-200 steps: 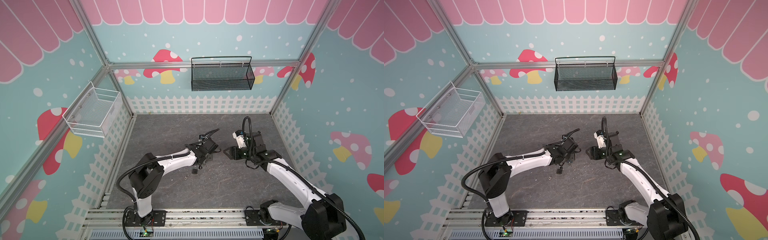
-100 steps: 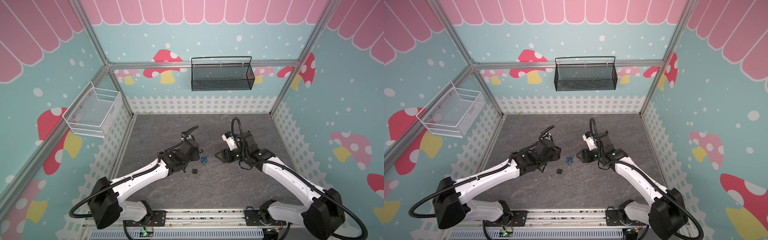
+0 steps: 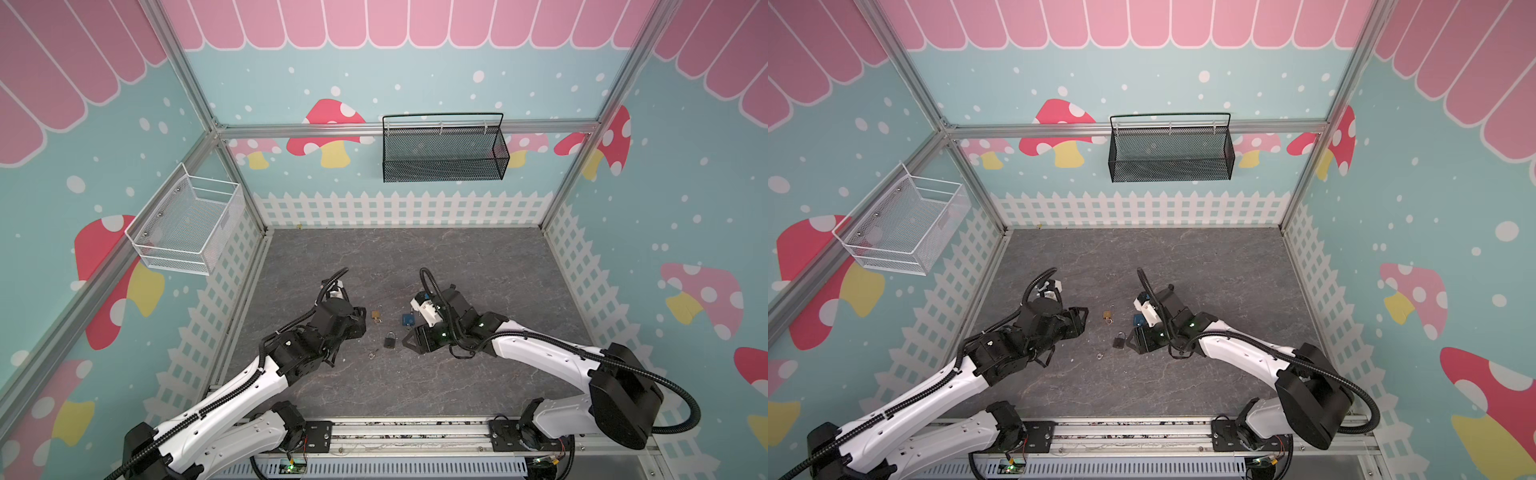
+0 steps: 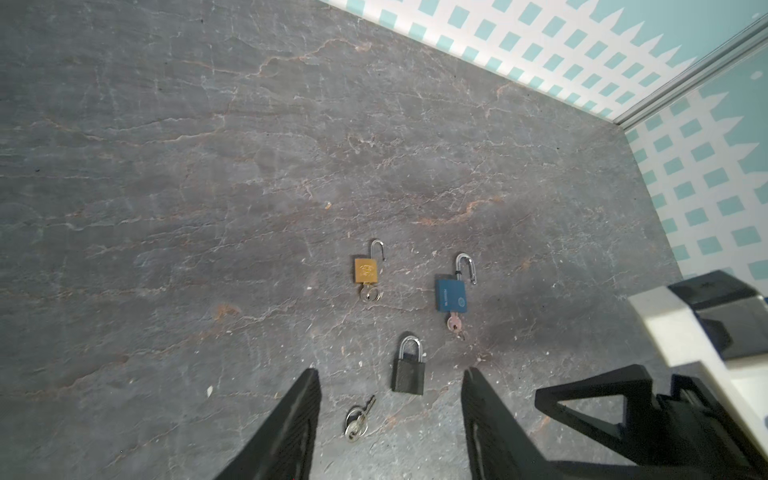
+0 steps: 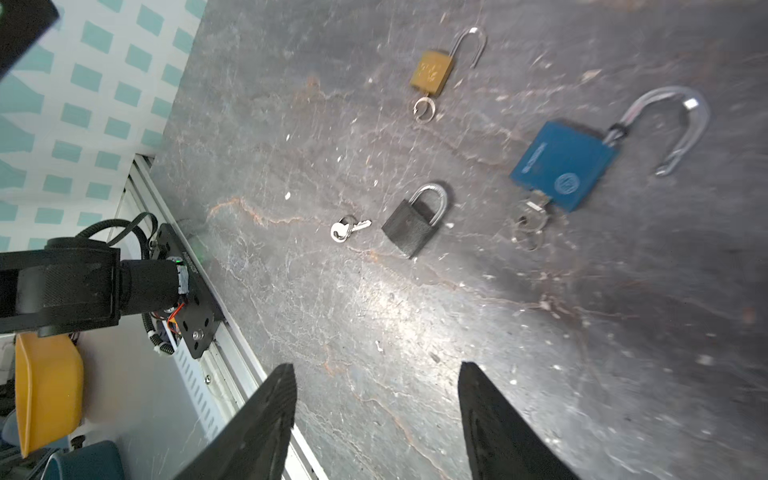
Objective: Unlock with the key
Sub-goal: 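Set down the blue padlock with left gripper while right gripper reaches for keys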
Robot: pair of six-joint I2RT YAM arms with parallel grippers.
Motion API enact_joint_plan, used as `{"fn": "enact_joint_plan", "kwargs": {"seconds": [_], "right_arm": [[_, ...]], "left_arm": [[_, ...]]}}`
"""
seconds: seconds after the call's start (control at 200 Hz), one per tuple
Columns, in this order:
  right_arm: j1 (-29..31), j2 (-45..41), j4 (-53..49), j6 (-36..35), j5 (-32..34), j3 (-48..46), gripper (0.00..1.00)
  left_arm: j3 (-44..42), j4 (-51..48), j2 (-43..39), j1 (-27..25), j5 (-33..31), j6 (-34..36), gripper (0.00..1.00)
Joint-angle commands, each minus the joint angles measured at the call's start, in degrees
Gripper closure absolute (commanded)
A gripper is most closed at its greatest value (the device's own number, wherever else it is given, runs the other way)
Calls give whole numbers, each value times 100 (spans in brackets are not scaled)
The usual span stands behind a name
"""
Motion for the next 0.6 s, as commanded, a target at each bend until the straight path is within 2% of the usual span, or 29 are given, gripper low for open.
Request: {"fn": "enact_joint_plan", "kwargs": {"seconds": [0.0, 0.28, 0.595], "right_arm": [[322, 288, 358, 407, 118, 90, 35], [986, 1266, 695, 563, 252, 545, 35], [1165, 2110, 654, 523, 370, 1197, 35]], "left_arm": [[-148, -327, -250, 92, 82, -182, 45], [-492, -440, -868, 225, 57, -429, 45], [-628, -719, -1287, 337, 1, -550, 45]]}}
